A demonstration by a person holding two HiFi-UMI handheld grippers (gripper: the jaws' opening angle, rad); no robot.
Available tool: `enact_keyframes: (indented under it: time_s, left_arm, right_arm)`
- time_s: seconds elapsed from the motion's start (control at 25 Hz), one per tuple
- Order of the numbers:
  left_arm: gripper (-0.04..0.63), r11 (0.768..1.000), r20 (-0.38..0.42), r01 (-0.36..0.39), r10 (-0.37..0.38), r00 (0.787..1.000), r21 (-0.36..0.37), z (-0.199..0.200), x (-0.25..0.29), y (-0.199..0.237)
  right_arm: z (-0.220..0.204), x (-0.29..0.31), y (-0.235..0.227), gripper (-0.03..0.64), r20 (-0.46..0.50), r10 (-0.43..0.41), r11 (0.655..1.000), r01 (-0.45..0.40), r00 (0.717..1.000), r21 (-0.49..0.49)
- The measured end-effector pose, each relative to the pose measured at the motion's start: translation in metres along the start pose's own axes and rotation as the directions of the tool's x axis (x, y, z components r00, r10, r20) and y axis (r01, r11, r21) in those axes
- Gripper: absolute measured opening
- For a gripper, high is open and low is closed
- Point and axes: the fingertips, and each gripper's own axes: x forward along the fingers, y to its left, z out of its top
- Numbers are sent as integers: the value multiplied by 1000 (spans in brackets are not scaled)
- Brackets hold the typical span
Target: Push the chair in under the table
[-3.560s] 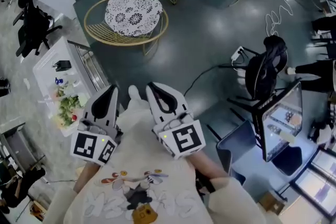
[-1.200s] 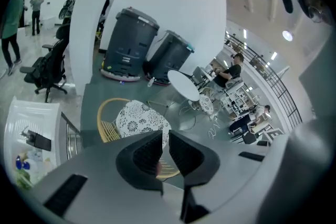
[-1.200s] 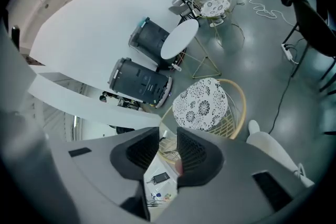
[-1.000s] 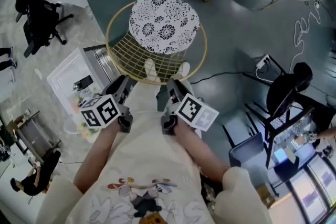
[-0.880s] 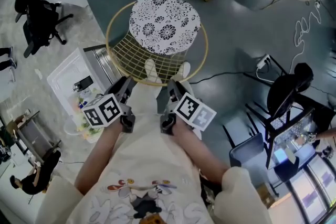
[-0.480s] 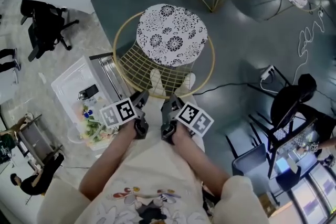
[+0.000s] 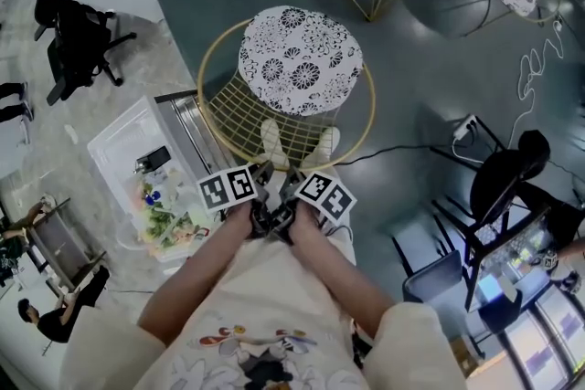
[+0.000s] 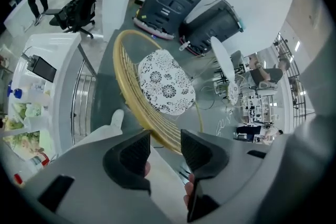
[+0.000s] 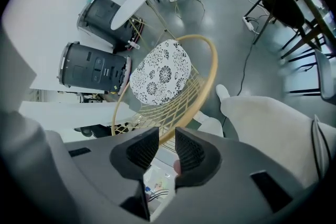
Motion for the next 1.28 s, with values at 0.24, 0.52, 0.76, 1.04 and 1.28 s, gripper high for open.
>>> enact_keyframes:
  time_s: [0.24,0.52,0.76,1.04,1.28]
  left_arm:
    - [163,999,0,-20,20,1000,-50,3,12,17]
    - [161,1000,-12,-31,31,999,-1,4,15,23]
    - [149,998,-56,-28,31,998,49,0,15,22]
    - [149,996,-68,0,6,998,88,13,14,22]
    - [149,992,-70,27,-18,997,126,38,22,11]
  right_arm:
    - [0,8,-6,92,12,-19,1000,19,1000,20]
    - [-15,17,-3,92,-39,-8,993,13,999,120]
    - [-17,18,-1,92,-20,0,994,2,1000,114]
    - [-14,22,11,92,33,-21,997,19,999,75]
    - [5,28,30,94,82,54,998,-55,995,10]
